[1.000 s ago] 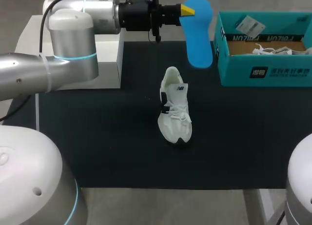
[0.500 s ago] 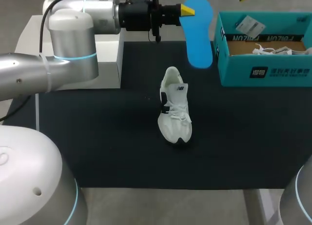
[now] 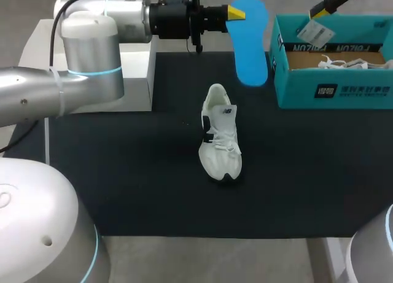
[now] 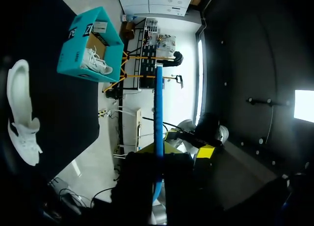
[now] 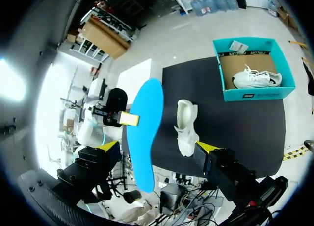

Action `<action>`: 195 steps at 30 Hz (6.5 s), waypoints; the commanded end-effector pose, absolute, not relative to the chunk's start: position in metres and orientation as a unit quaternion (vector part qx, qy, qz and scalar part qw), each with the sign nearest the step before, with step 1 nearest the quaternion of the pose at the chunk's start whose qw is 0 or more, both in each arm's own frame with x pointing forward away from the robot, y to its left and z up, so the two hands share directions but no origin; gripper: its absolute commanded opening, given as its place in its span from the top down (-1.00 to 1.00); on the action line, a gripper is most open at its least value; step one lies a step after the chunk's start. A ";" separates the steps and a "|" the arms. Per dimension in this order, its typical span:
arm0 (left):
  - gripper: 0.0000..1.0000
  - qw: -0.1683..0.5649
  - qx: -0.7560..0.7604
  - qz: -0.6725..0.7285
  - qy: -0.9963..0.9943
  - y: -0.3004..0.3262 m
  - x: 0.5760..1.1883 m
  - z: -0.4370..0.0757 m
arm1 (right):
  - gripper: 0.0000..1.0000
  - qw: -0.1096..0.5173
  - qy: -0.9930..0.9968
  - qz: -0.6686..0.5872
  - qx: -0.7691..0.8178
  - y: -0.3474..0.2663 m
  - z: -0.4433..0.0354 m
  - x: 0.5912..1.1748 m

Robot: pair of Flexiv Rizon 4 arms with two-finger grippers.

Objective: Take the shoe out of the shoebox, open the shoe tongue, remove and reinsert the insole, then place the shoe into the shoebox

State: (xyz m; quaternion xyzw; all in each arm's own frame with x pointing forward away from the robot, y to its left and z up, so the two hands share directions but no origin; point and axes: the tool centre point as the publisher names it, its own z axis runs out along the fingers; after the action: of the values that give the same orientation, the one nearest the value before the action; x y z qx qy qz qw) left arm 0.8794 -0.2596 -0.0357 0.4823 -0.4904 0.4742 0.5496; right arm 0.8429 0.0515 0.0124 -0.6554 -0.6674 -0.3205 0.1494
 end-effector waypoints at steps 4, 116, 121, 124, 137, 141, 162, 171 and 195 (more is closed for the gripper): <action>1.00 0.549 0.483 0.474 -0.491 -0.259 0.879 -0.036 | -1.00 0.453 -0.486 -0.650 -0.370 0.039 -0.008 0.838; 1.00 -0.364 -0.467 0.648 -0.479 -0.268 0.930 -0.014 | -1.00 0.425 -0.496 -0.575 -0.493 0.031 -0.021 0.840; 1.00 -0.408 -0.512 0.617 -0.437 -0.268 0.930 -0.014 | -1.00 0.425 -0.496 -0.575 -0.493 0.031 -0.021 0.840; 1.00 -0.433 -0.538 0.597 -0.409 -0.268 0.930 -0.014 | -1.00 0.425 -0.496 -0.575 -0.493 0.031 -0.021 0.840; 1.00 -0.529 -0.634 0.491 -0.278 -0.268 0.930 -0.014 | -1.00 0.425 -0.496 -0.575 -0.493 0.031 -0.021 0.840; 1.00 -0.553 -0.658 0.454 -0.235 -0.268 0.930 -0.014 | -1.00 0.425 -0.496 -0.575 -0.493 0.031 -0.021 0.840; 1.00 -0.606 -0.608 0.367 -0.357 -0.274 0.922 -0.036 | -1.00 0.421 -0.513 -0.541 -0.516 0.035 -0.023 0.857; 1.00 -0.627 -0.548 0.382 -0.400 -0.283 0.918 -0.037 | -1.00 0.393 -0.517 -0.553 -0.522 0.042 -0.026 0.879; 1.00 -0.599 -0.541 0.434 -0.401 -0.297 0.909 -0.037 | 0.01 0.383 -0.581 -0.529 -0.485 0.077 -0.038 0.903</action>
State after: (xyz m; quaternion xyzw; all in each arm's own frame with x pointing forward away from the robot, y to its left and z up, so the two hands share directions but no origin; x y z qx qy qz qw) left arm 0.9070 -0.2951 -0.0377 0.5383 0.4012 -0.4333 0.6012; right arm 0.8985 0.0714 -0.0381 -0.4858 -0.5773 -0.5347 0.3805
